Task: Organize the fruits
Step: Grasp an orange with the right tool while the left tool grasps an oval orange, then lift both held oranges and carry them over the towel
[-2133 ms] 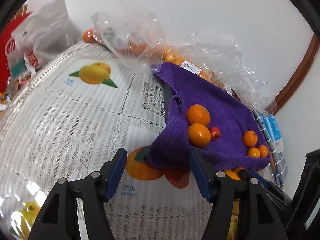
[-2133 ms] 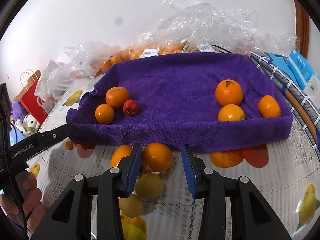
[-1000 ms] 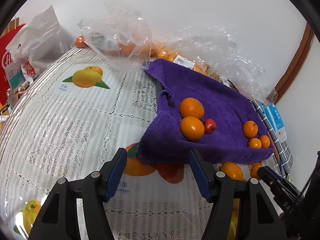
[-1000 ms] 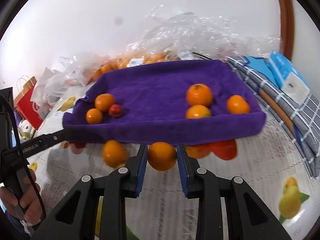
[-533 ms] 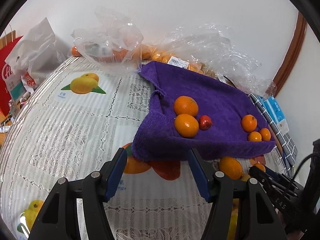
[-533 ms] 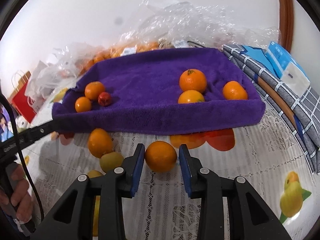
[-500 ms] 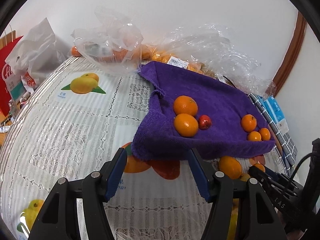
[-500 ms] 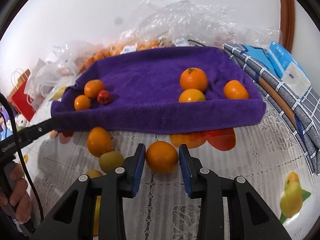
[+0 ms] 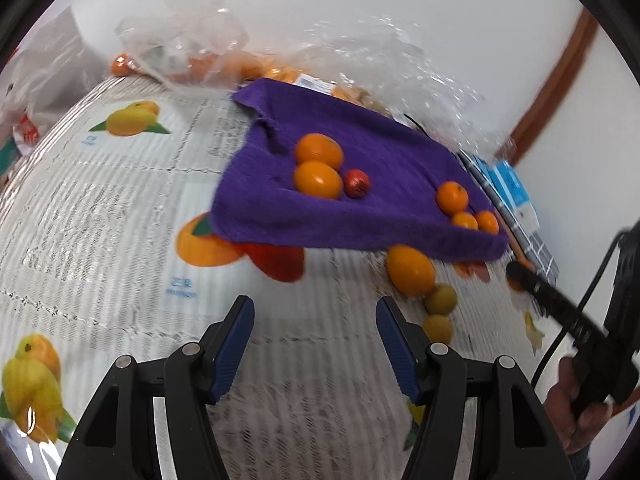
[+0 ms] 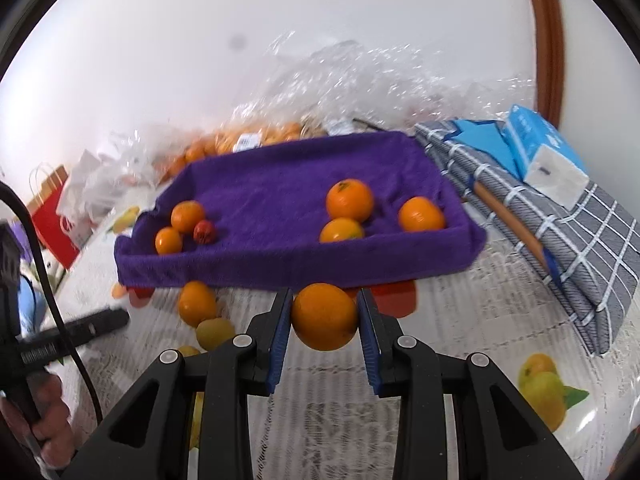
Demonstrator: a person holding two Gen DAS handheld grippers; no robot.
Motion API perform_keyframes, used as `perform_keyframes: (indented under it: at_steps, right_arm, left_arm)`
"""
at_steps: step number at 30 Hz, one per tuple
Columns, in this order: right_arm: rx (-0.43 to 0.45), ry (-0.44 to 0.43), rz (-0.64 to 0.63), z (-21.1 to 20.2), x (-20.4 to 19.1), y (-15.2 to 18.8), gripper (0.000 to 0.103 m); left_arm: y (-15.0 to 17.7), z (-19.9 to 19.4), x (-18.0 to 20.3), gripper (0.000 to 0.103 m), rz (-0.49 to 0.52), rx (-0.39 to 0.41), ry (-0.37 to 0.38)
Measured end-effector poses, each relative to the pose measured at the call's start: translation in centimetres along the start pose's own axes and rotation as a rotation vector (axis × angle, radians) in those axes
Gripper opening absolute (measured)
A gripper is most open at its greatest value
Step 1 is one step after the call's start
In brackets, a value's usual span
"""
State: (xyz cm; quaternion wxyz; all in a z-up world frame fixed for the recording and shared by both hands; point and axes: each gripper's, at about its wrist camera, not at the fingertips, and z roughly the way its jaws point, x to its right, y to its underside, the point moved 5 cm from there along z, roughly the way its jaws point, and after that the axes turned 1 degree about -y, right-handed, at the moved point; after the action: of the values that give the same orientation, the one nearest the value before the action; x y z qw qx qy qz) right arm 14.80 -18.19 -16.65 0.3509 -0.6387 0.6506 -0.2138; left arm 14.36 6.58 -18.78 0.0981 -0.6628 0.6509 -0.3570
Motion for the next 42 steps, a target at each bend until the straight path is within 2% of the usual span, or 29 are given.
perform_keyframes:
  at_steps: [5, 11, 13, 18, 21, 23, 30, 38, 42]
  right_arm:
    - [0.039, 0.03, -0.024, -1.8, 0.9, 0.0, 0.033]
    - [0.052, 0.05, -0.053, -3.2, 2.2, 1.0, 0.033]
    - [0.058, 0.057, -0.064, -3.7, 2.6, 1.2, 0.033]
    - [0.065, 0.042, -0.061, -4.4, 3.4, 1.6, 0.033]
    - [0.054, 0.035, -0.05, -4.1, 3.8, 1.9, 0.033]
    - [0.047, 0.03, -0.041, -3.8, 3.8, 2.1, 0.033]
    - [0.047, 0.011, -0.045, -3.5, 3.1, 2.0, 0.033]
    - [0.062, -0.008, -0.051, -3.5, 2.3, 0.8, 0.033]
    - [0.078, -0.012, -0.059, -3.2, 2.0, -0.3, 0.033]
  left_arm:
    - [0.3, 0.2, 2.5, 0.06, 0.027, -0.024, 0.077]
    - [-0.9, 1.6, 5.7, 0.06, 0.042, -0.019, 0.082]
    - [-1.4, 2.2, 6.0, 0.047, 0.024, -0.015, 0.059]
    - [-2.3, 3.7, 5.8, 0.044, -0.059, -0.05, 0.087]
    - [-2.4, 4.3, 5.7, 0.036, -0.073, -0.057, 0.084]
    - [-2.3, 4.6, 5.9, 0.03, -0.081, -0.073, 0.117]
    - [-2.2, 4.5, 6.1, 0.03, -0.081, -0.071, 0.112]
    - [-2.6, 2.5, 4.8, 0.03, -0.079, -0.016, 0.092]
    - [-3.0, 1.6, 3.9, 0.03, -0.109, -0.009, 0.114]
